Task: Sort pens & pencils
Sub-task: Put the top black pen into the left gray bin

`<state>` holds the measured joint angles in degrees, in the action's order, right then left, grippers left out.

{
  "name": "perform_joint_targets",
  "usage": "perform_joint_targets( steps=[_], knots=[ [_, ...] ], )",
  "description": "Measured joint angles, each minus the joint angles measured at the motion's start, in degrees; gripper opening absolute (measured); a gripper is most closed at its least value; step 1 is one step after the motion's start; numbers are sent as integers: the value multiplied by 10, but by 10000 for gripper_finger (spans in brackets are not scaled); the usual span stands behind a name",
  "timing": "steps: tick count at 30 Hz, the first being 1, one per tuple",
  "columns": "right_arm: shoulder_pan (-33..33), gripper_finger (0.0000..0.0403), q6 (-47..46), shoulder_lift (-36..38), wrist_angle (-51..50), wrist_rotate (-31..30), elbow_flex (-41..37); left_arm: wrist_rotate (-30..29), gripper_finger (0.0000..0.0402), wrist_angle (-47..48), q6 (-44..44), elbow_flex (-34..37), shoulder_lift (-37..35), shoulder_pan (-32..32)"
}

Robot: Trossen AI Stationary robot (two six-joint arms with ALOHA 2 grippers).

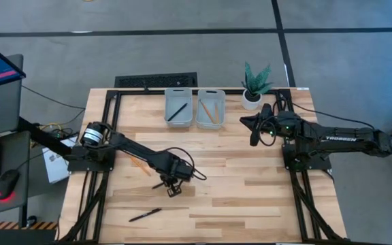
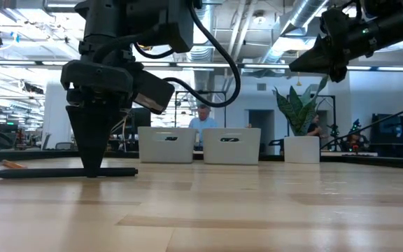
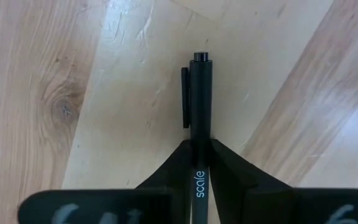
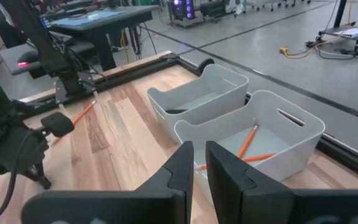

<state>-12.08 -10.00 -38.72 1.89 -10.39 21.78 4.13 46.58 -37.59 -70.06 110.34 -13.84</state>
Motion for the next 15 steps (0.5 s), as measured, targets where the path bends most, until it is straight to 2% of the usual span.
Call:
perform_joint_targets(
  steps=[15],
  knots=[
    [0,66,1,0,-2,0,0,-7,30,-1,14,1,-14,20]
  ],
)
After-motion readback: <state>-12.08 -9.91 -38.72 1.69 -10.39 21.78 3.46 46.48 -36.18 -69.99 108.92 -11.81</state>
